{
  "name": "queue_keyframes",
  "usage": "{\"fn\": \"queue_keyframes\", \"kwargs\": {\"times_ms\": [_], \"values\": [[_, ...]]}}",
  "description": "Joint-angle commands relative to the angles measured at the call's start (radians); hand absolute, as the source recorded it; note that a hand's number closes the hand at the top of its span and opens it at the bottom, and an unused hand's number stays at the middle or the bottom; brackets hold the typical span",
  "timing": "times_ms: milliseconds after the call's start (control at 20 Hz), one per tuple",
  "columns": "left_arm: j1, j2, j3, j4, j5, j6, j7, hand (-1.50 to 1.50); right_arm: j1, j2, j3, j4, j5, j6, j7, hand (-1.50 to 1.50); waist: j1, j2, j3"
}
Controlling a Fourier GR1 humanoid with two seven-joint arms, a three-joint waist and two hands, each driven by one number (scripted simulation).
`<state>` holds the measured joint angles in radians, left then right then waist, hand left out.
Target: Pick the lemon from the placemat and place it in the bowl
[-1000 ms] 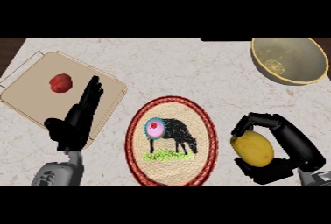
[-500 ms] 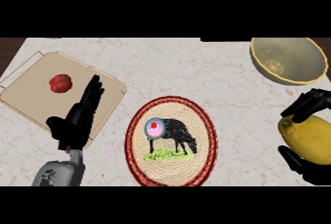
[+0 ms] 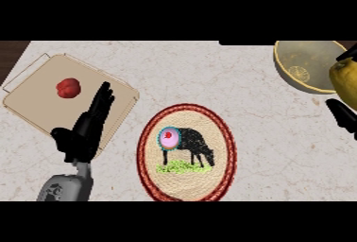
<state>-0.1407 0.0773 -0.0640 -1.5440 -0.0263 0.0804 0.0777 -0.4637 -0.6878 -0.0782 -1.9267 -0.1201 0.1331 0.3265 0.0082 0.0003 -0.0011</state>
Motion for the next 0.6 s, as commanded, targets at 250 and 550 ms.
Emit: {"fn": "queue_keyframes", "kwargs": {"times_ms": [250,550], "values": [[0.063,-0.012,-0.028,-0.066,-0.023,0.001,0.016,0.0,-0.214,0.025,0.035,0.321,0.115,0.043,0.008,1.5,0.009,0.001,0.001],[-0.075,-0.013,-0.002,0.039,-0.033,0.008,0.019,0.0,-0.275,-0.032,0.114,0.541,0.404,-0.02,-0.154,1.5,0.018,0.011,0.001]]}}
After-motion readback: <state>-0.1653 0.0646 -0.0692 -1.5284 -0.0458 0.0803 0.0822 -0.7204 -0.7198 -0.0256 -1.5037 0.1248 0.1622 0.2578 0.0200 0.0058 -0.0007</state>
